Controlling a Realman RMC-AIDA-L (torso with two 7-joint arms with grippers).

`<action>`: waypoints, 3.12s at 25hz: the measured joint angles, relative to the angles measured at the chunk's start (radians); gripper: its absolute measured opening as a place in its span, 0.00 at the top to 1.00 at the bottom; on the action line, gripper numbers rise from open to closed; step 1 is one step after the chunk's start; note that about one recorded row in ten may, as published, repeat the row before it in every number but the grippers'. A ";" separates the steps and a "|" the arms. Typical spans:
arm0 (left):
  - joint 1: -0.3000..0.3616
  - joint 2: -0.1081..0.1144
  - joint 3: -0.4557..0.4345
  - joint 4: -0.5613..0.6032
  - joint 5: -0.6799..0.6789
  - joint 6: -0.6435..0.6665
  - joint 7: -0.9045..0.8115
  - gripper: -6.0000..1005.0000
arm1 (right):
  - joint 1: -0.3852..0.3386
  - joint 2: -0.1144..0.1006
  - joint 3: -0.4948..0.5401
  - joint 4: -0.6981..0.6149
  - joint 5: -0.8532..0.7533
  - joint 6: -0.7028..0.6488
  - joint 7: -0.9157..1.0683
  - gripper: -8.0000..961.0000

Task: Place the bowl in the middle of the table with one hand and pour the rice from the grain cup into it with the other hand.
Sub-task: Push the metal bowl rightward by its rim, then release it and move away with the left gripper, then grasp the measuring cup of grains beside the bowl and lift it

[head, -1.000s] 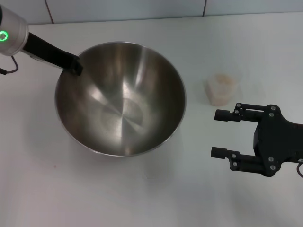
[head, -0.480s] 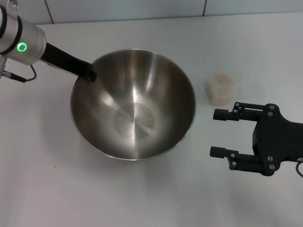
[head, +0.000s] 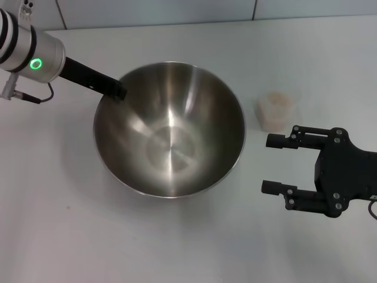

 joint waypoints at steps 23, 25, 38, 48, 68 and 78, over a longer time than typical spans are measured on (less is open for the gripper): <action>0.077 0.007 0.008 0.082 -0.186 -0.105 0.038 0.40 | 0.002 0.000 0.010 -0.001 0.002 0.002 -0.009 0.33; 0.111 0.010 0.005 0.140 -0.270 -0.099 0.043 0.32 | 0.002 0.000 0.010 -0.002 0.002 0.002 -0.009 0.33; 0.368 0.017 -0.187 0.136 -1.012 0.025 0.536 0.31 | 0.001 0.000 0.009 -0.001 0.002 0.001 -0.009 0.33; 0.508 0.084 -0.191 0.098 -1.003 0.287 1.073 0.32 | 0.009 0.000 0.012 -0.006 0.002 0.001 -0.005 0.33; 0.446 0.054 -0.189 0.132 -0.588 0.463 0.887 0.32 | -0.030 0.003 0.112 0.031 0.002 0.035 0.041 0.33; 0.442 0.044 -0.183 0.132 -0.576 0.464 0.886 0.32 | -0.048 0.003 0.120 0.088 0.002 0.078 0.042 0.33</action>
